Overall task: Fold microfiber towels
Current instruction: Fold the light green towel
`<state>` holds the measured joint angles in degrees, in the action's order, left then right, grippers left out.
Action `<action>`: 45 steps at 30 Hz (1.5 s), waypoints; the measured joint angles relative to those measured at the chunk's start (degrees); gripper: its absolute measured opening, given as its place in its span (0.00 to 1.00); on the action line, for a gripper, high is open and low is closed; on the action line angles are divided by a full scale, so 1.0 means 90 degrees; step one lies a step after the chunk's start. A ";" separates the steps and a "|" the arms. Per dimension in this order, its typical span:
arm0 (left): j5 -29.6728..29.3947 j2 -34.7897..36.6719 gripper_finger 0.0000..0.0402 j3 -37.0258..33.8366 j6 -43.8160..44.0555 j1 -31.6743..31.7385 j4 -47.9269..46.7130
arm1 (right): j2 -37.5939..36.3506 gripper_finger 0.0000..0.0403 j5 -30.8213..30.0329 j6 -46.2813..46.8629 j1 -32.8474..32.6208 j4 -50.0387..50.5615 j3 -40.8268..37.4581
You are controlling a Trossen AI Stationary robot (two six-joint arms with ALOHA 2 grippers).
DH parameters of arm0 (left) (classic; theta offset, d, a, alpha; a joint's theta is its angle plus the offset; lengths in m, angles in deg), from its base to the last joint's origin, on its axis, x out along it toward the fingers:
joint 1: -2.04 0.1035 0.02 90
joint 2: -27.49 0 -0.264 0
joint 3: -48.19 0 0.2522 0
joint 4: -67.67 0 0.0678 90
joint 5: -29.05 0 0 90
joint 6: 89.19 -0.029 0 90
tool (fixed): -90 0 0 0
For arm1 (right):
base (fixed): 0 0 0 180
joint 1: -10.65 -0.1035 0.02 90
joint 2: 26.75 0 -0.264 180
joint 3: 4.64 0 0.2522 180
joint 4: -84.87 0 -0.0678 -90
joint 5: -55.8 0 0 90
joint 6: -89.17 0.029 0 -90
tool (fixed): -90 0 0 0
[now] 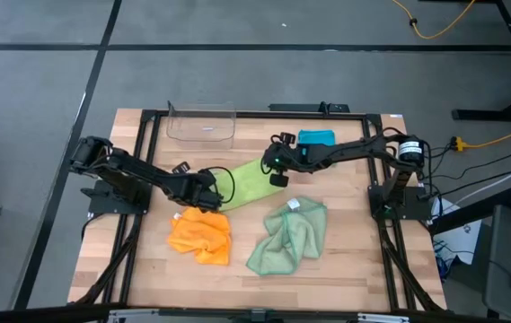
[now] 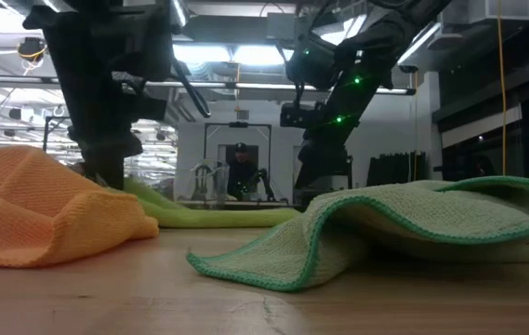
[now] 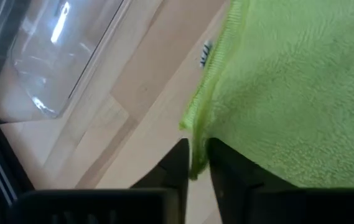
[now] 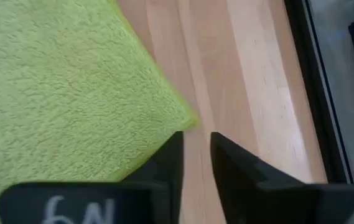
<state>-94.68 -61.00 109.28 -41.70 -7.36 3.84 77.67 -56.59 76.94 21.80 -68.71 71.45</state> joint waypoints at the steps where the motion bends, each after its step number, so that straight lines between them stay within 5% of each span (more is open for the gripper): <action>1: 0.0002 0.0000 0.17 0.0000 -0.0001 0.0031 -0.0001 | 0.0020 0.23 0.0000 0.0002 0.0015 -0.0009 0.0000; 11: 0.0043 0.0037 0.33 0.0010 0.0384 0.0098 -0.0605 | -0.0155 0.35 -0.0138 0.0209 -0.0189 0.0562 0.0204; 18: 0.0021 0.0242 0.33 0.0528 0.0321 0.0096 -0.1099 | -0.0442 0.36 0.1922 0.0344 -0.0991 0.1133 0.0454; 22: -0.0292 0.0466 0.33 0.1102 -0.0179 0.0096 -0.1426 | -0.0426 0.36 0.2670 0.0392 -0.1428 0.0508 0.0429; 30: -0.1373 0.1179 0.33 0.1622 -0.0345 0.0084 -0.1570 | 0.0616 0.36 0.2492 0.0534 -0.2125 -0.1617 0.0714; 35: -0.1679 0.1643 0.33 0.1623 -0.0193 0.0081 -0.1877 | 0.1562 0.36 0.1625 0.0303 -0.2222 -0.1720 0.1704; 45: -0.1759 0.1962 0.32 0.1620 -0.0153 0.0084 -0.1837 | 0.3268 0.36 0.1560 -0.0251 -0.2211 -0.1278 0.3691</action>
<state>-110.52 -43.34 123.86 -43.07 -6.60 -12.69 107.08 -42.56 74.68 1.90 -80.21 104.67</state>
